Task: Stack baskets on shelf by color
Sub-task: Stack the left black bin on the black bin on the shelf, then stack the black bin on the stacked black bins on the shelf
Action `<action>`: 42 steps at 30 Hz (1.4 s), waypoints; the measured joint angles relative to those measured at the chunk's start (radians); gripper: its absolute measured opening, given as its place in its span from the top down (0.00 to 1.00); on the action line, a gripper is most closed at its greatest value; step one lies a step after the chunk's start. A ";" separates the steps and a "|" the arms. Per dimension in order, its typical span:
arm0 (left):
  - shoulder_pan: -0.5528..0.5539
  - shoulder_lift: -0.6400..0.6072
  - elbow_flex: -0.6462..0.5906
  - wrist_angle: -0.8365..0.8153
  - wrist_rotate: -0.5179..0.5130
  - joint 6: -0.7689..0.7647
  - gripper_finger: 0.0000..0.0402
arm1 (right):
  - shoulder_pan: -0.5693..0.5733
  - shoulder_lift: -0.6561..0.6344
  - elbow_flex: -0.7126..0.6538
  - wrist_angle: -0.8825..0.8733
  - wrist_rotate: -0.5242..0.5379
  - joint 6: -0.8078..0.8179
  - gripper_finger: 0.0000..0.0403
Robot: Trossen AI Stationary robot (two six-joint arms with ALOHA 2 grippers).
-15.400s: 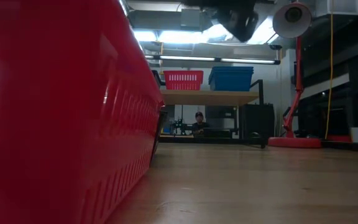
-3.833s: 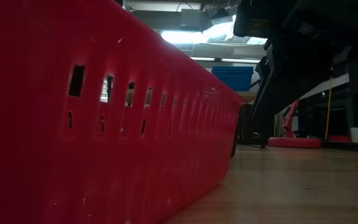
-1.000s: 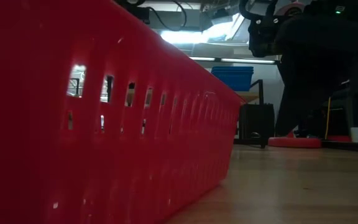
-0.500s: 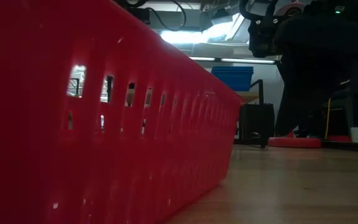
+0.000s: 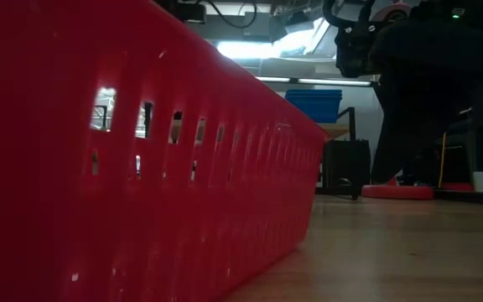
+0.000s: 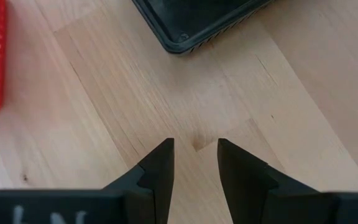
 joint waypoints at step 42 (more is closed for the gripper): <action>-0.402 -0.075 -0.012 -0.218 -0.005 -0.530 0.77 | 0.000 0.000 -0.001 0.007 -0.005 -0.051 0.70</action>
